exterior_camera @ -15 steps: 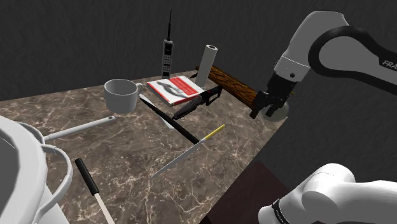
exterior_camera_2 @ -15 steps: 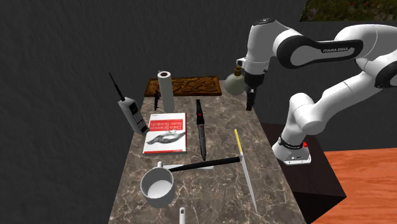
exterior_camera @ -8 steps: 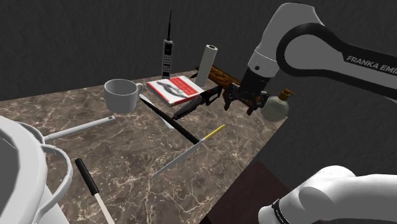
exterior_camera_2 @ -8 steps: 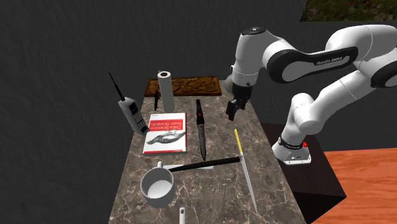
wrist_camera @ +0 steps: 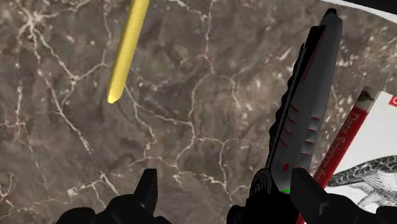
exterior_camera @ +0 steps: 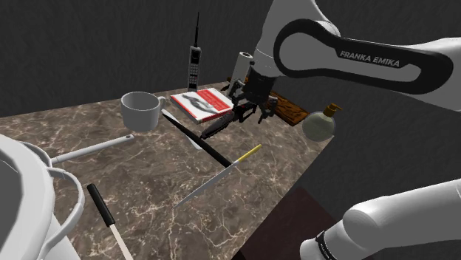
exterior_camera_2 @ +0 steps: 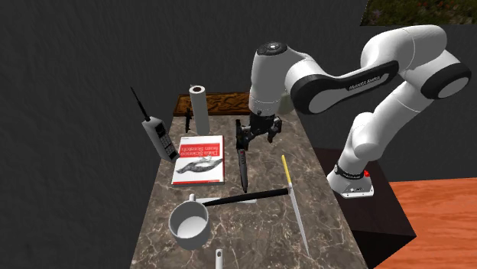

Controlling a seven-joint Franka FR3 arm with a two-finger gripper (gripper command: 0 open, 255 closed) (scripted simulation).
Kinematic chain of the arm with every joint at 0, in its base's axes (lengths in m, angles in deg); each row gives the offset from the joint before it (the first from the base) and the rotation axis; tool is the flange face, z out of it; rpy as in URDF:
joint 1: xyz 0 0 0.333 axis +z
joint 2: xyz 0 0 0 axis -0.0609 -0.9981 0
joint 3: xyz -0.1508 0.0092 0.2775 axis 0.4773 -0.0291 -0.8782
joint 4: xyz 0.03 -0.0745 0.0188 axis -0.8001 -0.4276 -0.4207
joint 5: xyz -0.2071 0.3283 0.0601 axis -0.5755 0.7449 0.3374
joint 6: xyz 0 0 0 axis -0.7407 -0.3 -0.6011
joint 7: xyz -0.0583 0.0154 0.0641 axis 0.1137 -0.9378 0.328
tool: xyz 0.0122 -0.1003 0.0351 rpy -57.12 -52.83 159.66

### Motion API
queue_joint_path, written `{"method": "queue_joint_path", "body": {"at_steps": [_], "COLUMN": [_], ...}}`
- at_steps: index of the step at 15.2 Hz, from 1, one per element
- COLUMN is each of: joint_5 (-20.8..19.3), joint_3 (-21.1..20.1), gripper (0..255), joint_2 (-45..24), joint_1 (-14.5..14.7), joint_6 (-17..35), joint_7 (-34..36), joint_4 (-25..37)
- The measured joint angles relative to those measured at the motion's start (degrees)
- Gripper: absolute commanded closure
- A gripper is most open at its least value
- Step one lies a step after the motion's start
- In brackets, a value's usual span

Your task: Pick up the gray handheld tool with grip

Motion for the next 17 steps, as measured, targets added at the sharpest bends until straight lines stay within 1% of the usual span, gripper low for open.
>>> {"method": "queue_joint_path", "body": {"at_steps": [1,3,4,7,12,13,17], "joint_5": [-1.52,-5.79,-7.31,-8.58,-8.92,-9.01,-9.09], "joint_3": [-1.56,-4.33,-5.13,-5.75,-5.90,-5.95,-5.98], "gripper": [0,0,0,0,0,255,255], "joint_2": [-2.26,-8.25,-10.25,-11.78,-12.15,-12.27,-12.37], "joint_1": [-1.03,-3.18,-3.57,-3.73,-3.71,-3.70,-3.70], "joint_6": [0.58,0.15,-0.17,1.39,5.02,5.26,5.50], "joint_7": [4.41,13.20,16.41,19.42,20.17,20.27,20.34], "joint_4": [1.45,6.73,8.50,8.05,4.68,4.53,4.40]}}
